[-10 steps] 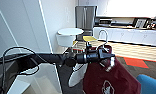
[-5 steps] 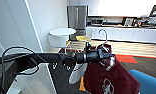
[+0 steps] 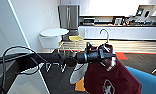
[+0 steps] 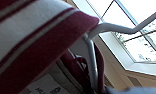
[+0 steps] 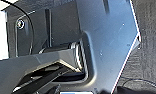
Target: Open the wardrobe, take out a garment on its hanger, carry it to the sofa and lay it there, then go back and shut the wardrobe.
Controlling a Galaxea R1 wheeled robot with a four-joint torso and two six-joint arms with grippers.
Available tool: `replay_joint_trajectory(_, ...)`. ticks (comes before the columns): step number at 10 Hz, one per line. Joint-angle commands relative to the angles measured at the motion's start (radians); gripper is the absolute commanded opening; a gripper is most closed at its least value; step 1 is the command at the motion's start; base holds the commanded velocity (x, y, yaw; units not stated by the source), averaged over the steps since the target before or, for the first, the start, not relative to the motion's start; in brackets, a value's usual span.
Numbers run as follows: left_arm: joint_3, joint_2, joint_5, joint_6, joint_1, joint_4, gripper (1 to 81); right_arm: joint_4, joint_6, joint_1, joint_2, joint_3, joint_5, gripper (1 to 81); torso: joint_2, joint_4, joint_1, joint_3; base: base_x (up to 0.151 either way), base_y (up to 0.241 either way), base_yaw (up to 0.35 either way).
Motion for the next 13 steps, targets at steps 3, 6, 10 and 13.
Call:
replay_joint_trajectory(3,0.047,-0.038,-0.098,0.023,-0.183,0.038,1.0,0.007,0.000,0.025,0.005,0.002,-0.057,81.1,0.000,0.000,0.000,0.000,0.000,0.000,-0.206)
replay_joint_trajectory(6,0.044,-0.032,-0.098,0.023,-0.183,0.039,1.0,0.006,0.000,0.027,0.007,0.004,-0.057,81.1,0.000,0.000,0.000,0.000,0.000,0.000,-0.206)
replay_joint_trajectory(10,0.049,-0.035,-0.098,0.023,-0.181,0.045,1.0,0.007,0.000,0.027,0.007,0.002,-0.057,81.1,0.000,0.000,0.000,0.000,0.000,0.000,-0.207)
replay_joint_trajectory(13,0.049,-0.036,-0.082,0.023,-0.179,0.044,1.0,0.006,0.000,0.027,0.007,0.002,-0.057,81.1,0.000,0.000,0.000,0.000,0.000,0.000,-0.211)
